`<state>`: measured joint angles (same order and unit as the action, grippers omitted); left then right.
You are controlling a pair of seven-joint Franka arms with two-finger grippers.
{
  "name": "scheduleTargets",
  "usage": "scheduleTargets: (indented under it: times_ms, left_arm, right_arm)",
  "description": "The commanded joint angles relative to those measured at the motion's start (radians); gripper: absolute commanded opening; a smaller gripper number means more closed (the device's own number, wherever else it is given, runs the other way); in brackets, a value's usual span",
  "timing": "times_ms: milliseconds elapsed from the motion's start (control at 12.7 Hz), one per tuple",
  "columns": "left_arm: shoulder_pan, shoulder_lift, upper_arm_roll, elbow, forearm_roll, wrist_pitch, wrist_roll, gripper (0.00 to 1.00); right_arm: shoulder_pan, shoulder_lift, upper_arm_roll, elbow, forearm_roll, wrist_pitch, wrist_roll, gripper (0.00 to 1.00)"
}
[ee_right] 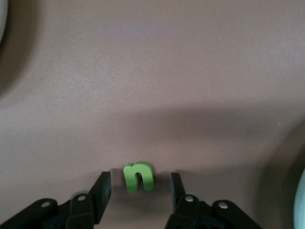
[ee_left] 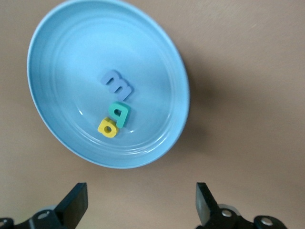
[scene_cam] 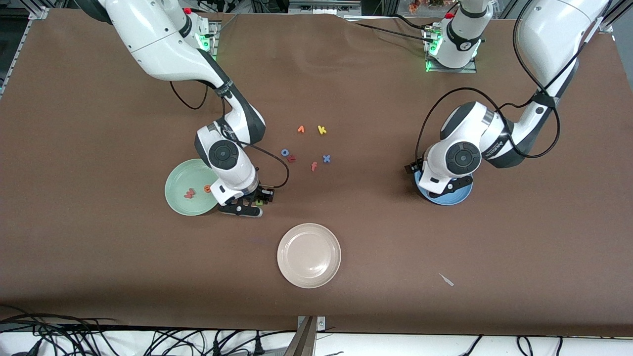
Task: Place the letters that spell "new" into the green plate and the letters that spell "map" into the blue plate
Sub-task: 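Grasp the green n with the right gripper while the left arm withdraws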
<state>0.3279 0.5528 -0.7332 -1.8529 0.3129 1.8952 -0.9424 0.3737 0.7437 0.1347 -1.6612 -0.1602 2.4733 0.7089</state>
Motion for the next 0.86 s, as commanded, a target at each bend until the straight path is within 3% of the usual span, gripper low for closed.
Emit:
scheduleTargets:
  times_ms: [0,157,393,629,786]
  left_arm:
    - [0.026,-0.077,-0.021,0.029,-0.005,-0.056,0.159,1.00]
    - [0.101,-0.138,-0.064,0.038,-0.056,-0.080,0.323,1.00]
    - [0.191,-0.181,-0.097,0.157,-0.129,-0.181,0.609,1.00]
    - [0.191,-0.226,-0.083,0.305,-0.135,-0.300,0.725,1.00]
    - [0.131,-0.280,-0.016,0.357,-0.150,-0.338,0.731,1.00]
  right_arm:
    - [0.008,0.013,-0.001,0.012,-0.022,0.006,0.021,0.53]
    - [0.008,0.017,-0.001,0.012,-0.022,0.006,0.021,0.50]
    - [0.011,0.026,-0.001,0.005,-0.022,0.038,0.021,0.49]
    - [0.013,0.023,-0.003,-0.002,-0.022,0.041,0.012,0.27]
    - [0.013,0.008,-0.013,0.000,-0.024,0.035,-0.005,0.11]
